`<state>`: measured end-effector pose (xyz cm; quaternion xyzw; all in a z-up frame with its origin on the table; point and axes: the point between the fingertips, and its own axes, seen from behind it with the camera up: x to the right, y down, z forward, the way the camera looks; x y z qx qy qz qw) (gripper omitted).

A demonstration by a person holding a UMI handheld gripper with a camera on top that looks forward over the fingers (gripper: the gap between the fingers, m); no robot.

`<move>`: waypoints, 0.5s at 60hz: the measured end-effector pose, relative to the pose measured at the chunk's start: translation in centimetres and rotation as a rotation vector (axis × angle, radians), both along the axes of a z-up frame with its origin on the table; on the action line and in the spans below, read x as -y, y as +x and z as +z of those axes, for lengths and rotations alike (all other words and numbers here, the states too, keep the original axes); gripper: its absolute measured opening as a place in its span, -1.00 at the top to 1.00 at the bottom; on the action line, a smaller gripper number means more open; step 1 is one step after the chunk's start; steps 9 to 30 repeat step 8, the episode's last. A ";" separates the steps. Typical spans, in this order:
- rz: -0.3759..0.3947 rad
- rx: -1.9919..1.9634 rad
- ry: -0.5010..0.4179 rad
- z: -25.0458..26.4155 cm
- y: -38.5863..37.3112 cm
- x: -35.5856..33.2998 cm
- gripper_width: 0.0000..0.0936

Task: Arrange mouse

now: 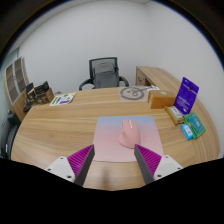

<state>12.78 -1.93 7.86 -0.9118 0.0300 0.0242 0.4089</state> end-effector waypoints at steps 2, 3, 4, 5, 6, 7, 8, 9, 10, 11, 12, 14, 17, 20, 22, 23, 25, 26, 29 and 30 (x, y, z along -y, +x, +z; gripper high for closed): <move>-0.006 0.002 0.002 0.6 -0.8 1.2 -0.78; -0.008 0.003 0.004 0.9 -1.3 1.8 -0.78; -0.009 0.005 0.006 1.2 -1.8 2.4 -0.78; -0.008 0.006 0.010 1.4 -2.2 2.9 -0.79; -0.006 0.007 0.012 1.8 -2.7 3.4 -0.79; -0.004 0.008 0.015 2.1 -3.3 3.9 -0.79; -0.003 0.010 0.017 2.3 -3.8 4.4 -0.79; -0.003 0.010 0.017 2.3 -3.8 4.4 -0.79; -0.003 0.010 0.017 2.3 -3.8 4.4 -0.79; -0.003 0.010 0.017 2.3 -3.8 4.4 -0.79; -0.003 0.010 0.017 2.3 -3.8 4.4 -0.79; -0.003 0.010 0.017 2.3 -3.8 4.4 -0.79; -0.003 0.010 0.017 2.3 -3.8 4.4 -0.79; -0.003 0.010 0.017 2.3 -3.8 4.4 -0.79; -0.003 0.010 0.017 2.3 -3.8 4.4 -0.79; -0.003 0.010 0.017 2.3 -3.8 4.4 -0.79; -0.003 0.010 0.017 2.3 -3.8 4.4 -0.79; -0.003 0.010 0.017 2.3 -3.8 4.4 -0.79; -0.003 0.010 0.017 2.3 -3.8 4.4 -0.79; -0.003 0.010 0.017 2.3 -3.8 4.4 -0.79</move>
